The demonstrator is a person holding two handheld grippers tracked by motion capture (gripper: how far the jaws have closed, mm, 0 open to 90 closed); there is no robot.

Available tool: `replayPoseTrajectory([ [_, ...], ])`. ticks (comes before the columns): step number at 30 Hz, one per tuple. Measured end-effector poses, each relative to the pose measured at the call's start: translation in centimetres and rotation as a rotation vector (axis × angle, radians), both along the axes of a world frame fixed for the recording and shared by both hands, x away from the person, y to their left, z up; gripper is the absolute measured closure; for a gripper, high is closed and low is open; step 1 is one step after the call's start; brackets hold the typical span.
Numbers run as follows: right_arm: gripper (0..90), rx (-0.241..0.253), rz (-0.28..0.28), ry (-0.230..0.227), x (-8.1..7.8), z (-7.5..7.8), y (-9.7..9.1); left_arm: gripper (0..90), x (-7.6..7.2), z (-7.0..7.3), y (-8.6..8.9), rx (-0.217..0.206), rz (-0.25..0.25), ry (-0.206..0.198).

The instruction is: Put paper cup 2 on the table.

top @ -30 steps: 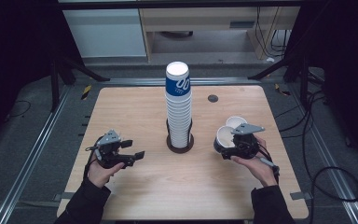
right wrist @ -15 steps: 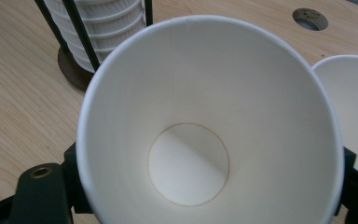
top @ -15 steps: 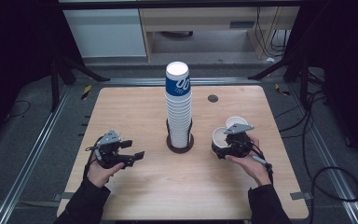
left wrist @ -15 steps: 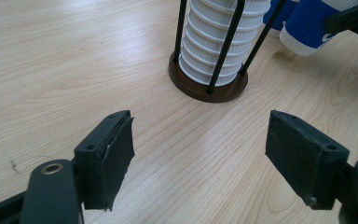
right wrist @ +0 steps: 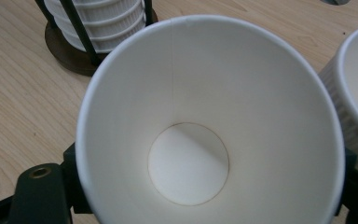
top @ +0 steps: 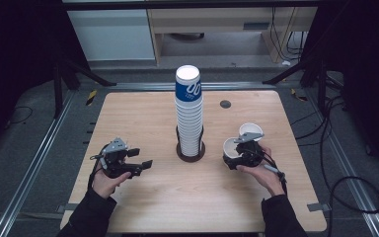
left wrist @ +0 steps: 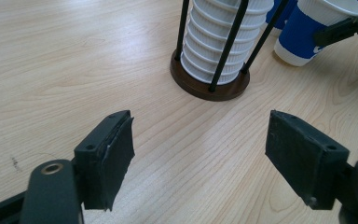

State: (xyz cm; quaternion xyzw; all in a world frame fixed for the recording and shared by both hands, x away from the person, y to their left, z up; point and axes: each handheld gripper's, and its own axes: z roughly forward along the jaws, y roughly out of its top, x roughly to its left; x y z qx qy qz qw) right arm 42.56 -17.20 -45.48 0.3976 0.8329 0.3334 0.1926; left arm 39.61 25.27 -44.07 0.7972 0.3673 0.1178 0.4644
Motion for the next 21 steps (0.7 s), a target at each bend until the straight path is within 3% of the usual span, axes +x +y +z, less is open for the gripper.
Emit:
replayPoseTrajectory([
  [11, 18.9, -0.014, -0.001, 0.030, 0.27, -0.51, 0.24, 22.8, 0.03, -0.09, -0.04, 0.004, -0.007, 0.004],
  [21, 8.8, 0.007, 0.012, -0.002, 0.26, -0.37, 0.29, 22.7, -0.03, -0.08, -0.10, 0.011, -0.014, 0.005],
])
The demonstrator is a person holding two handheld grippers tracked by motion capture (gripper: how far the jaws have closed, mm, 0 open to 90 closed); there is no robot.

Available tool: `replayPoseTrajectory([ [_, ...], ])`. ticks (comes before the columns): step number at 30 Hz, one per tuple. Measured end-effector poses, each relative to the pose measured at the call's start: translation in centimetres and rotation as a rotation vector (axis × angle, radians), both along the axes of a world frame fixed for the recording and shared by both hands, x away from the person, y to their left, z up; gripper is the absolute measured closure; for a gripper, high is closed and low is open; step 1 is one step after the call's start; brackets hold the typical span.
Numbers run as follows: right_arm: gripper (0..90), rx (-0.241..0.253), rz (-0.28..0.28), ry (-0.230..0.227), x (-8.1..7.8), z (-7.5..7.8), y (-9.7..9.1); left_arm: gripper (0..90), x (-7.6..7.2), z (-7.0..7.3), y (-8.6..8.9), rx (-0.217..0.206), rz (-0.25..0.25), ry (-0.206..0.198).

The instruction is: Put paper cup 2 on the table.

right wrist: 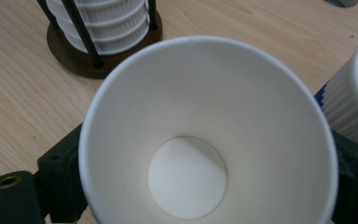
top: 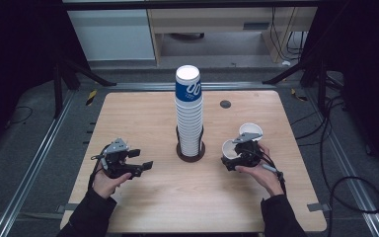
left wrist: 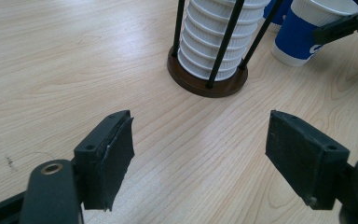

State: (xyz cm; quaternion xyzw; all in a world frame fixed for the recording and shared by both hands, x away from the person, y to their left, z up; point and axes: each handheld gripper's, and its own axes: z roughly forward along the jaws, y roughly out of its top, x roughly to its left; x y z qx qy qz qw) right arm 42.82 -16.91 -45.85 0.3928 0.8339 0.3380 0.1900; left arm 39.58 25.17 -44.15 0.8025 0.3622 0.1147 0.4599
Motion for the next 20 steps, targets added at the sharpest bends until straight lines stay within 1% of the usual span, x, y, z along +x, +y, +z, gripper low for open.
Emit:
replayPoseTrajectory([
  [9, 6.7, 0.072, 0.002, -0.070, -0.6, 1.3, -0.4, 22.7, 0.0, 0.1, 0.1, -0.007, 0.003, -0.003],
  [16, 5.7, 0.105, 0.005, -0.112, -1.3, 2.4, -0.7, 22.5, 0.0, 0.1, 0.3, -0.009, 0.013, -0.005],
  [18, 5.7, 0.125, 0.002, -0.125, -1.6, 2.8, -0.8, 22.3, 0.0, 0.1, 0.4, -0.007, 0.017, -0.005],
  [20, 5.5, 0.135, 0.001, -0.140, -2.0, 3.3, -1.1, 21.8, 0.1, 0.1, 0.5, -0.005, 0.021, -0.005],
])
